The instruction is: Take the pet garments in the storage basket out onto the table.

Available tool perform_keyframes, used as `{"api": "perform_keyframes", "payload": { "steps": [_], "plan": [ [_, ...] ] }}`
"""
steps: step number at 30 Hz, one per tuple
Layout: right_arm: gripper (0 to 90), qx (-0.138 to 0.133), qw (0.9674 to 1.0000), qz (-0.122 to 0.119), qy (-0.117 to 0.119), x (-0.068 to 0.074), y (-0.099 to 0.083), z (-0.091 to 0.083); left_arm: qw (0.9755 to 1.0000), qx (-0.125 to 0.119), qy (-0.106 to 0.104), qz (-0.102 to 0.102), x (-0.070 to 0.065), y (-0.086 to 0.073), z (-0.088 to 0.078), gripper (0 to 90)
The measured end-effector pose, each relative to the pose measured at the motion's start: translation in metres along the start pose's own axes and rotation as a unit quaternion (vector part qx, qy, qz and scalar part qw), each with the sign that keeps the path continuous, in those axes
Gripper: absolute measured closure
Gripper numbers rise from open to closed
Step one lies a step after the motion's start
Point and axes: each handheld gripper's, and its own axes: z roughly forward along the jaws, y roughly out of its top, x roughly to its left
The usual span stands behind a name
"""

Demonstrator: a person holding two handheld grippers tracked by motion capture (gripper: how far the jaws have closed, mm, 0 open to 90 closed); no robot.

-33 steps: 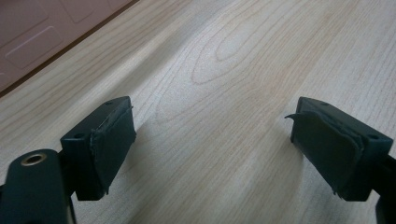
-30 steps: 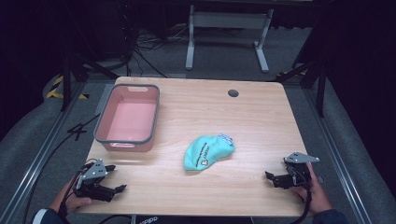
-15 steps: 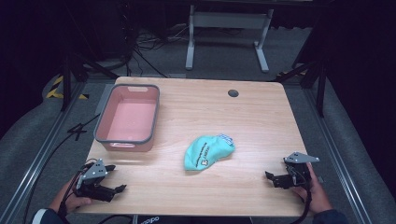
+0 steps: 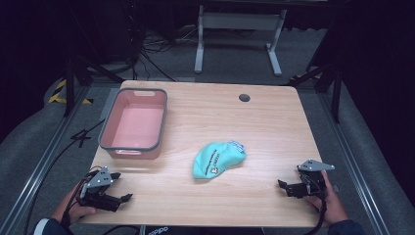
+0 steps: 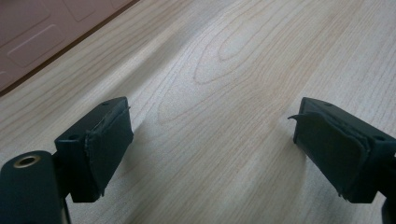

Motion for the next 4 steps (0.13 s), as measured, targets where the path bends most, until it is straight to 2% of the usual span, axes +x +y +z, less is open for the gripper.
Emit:
{"api": "perform_keyframes", "payload": {
  "steps": [4],
  "plan": [
    [0.7,0.000,1.0000,0.000,0.000,0.0000,0.0000,0.0000,1.0000,0.002,0.002,0.001,0.0003,0.0003,-0.0002,11.3]
  ]
}}
